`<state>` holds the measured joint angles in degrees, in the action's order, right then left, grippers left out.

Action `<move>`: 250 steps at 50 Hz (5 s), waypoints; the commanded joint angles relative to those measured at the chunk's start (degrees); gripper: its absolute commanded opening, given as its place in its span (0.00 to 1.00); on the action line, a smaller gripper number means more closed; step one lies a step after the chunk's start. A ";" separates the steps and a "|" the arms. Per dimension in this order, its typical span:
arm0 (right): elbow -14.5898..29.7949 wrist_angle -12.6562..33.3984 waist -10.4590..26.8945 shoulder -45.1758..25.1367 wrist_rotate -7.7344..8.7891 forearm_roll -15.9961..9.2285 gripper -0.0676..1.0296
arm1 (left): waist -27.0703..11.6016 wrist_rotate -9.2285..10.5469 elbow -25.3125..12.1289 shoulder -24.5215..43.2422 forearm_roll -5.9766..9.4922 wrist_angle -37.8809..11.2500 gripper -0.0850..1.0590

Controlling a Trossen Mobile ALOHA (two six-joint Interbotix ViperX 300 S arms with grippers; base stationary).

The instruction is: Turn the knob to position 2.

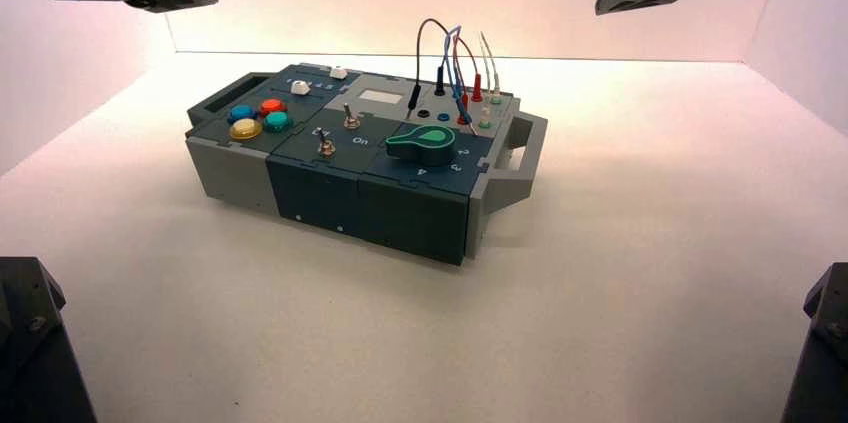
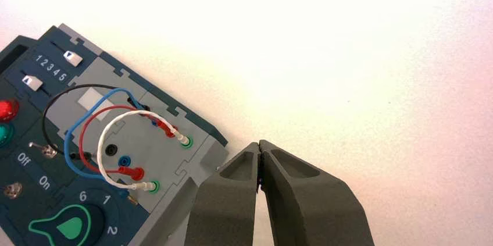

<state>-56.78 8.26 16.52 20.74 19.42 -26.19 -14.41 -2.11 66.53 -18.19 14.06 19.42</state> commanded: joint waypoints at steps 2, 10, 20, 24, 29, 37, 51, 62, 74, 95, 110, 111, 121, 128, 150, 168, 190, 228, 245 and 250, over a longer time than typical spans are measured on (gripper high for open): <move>1.93 0.88 0.35 0.35 0.09 0.09 0.04 | 0.26 0.18 -0.70 -0.26 -0.09 0.00 0.05; 2.46 1.93 0.97 0.18 0.09 0.00 0.04 | 0.26 0.18 -0.79 -0.35 -0.09 0.00 0.05; 3.78 2.90 6.68 -0.35 0.18 0.09 0.04 | 0.26 -0.18 -1.49 -0.88 -0.18 -3.60 0.05; 4.75 3.43 9.49 -1.67 0.26 0.26 0.04 | 0.26 -0.35 -2.55 -0.97 -0.18 -7.03 0.05; 6.15 4.66 12.13 -3.69 0.26 0.26 0.04 | 0.26 -0.44 -3.60 -0.09 -0.18 -9.76 0.05; 8.53 6.86 16.26 -8.44 0.53 0.53 0.04 | 1.05 -1.05 -5.45 2.90 -0.18 -11.87 0.05; 10.90 7.82 21.97 -12.04 0.44 0.35 0.04 | 3.16 -1.23 -8.09 8.79 -0.18 -14.06 0.05; 12.13 10.28 26.02 -12.13 0.35 0.09 0.04 | 3.52 -1.23 -9.40 11.60 -0.26 -14.33 0.05; 13.62 12.57 29.36 -12.22 0.26 -0.35 0.04 | 4.75 -1.23 -10.02 13.89 -0.26 -15.29 0.05; 16.17 17.31 31.29 -15.47 0.26 -0.44 0.04 | 5.98 -1.14 -10.63 15.29 -0.26 -16.79 0.05; 19.69 18.11 31.29 -22.06 0.53 0.00 0.04 | 5.98 -1.05 -10.72 15.03 -0.26 -17.23 0.05; 19.95 18.11 31.29 -22.41 0.53 0.00 0.04 | 5.98 -1.14 -10.72 15.12 -0.26 -17.23 0.05; 22.59 18.11 31.29 -24.96 0.70 0.26 0.04 | 5.98 -1.05 -10.81 14.94 -0.26 -17.58 0.05; 24.79 18.37 31.29 -27.25 0.88 0.53 0.04 | 5.98 -1.05 -10.90 14.77 -0.26 -17.75 0.05; 21.09 20.04 32.43 -22.68 0.35 -0.09 0.04 | 5.98 -1.05 -11.16 14.85 -0.26 -17.84 0.05; 17.23 19.86 32.61 -20.92 0.18 -1.58 0.04 | 5.98 -1.05 -11.16 14.94 -0.26 -18.02 0.05; 20.04 17.93 33.93 -25.58 0.35 -1.58 0.04 | 5.98 -1.05 -11.16 14.94 -0.26 -18.19 0.05; 28.39 18.98 33.66 -33.05 0.44 0.18 0.04 | 5.98 -0.97 -11.43 14.59 -0.26 -19.25 0.05; 23.38 18.81 33.66 -28.48 0.26 0.09 0.04 | 5.89 -0.97 -11.69 14.77 -0.26 -19.25 0.05; 21.88 18.54 33.57 -27.51 0.26 0.09 0.04 | 5.89 -0.97 -11.69 14.85 -0.26 -19.25 0.05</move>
<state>-34.80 27.25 50.01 -9.32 19.78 -25.93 -8.70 -3.08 56.16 -2.29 13.97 -0.09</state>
